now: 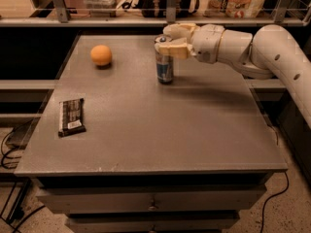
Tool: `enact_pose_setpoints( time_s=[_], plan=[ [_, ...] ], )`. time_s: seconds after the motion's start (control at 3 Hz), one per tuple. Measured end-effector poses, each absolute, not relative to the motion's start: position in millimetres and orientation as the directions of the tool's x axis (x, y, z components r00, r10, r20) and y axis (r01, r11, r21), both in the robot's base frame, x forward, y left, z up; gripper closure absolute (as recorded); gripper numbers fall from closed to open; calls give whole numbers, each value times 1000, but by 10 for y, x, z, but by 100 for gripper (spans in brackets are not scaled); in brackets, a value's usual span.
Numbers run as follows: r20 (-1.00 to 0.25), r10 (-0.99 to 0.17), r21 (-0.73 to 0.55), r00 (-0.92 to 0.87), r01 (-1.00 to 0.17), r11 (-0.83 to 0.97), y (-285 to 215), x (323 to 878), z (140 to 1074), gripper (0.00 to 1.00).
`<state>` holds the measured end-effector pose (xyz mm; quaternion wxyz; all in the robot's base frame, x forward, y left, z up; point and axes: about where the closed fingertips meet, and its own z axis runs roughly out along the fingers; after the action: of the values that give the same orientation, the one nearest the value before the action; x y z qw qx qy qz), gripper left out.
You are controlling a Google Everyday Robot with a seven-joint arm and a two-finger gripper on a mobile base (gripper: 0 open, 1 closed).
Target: Place redbull can upright
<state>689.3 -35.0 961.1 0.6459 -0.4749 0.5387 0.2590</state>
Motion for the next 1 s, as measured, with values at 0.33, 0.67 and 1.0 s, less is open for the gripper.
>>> enact_pose_setpoints(
  time_s=[0.33, 0.67, 1.0],
  plan=[
    [-942, -171, -334, 288, -841, 425, -358, 6884, 9575, 58],
    [-942, -167, -336, 291, -838, 430, -360, 6862, 9562, 35],
    [-945, -162, -326, 283, -832, 448, -376, 6835, 9554, 12]
  ],
)
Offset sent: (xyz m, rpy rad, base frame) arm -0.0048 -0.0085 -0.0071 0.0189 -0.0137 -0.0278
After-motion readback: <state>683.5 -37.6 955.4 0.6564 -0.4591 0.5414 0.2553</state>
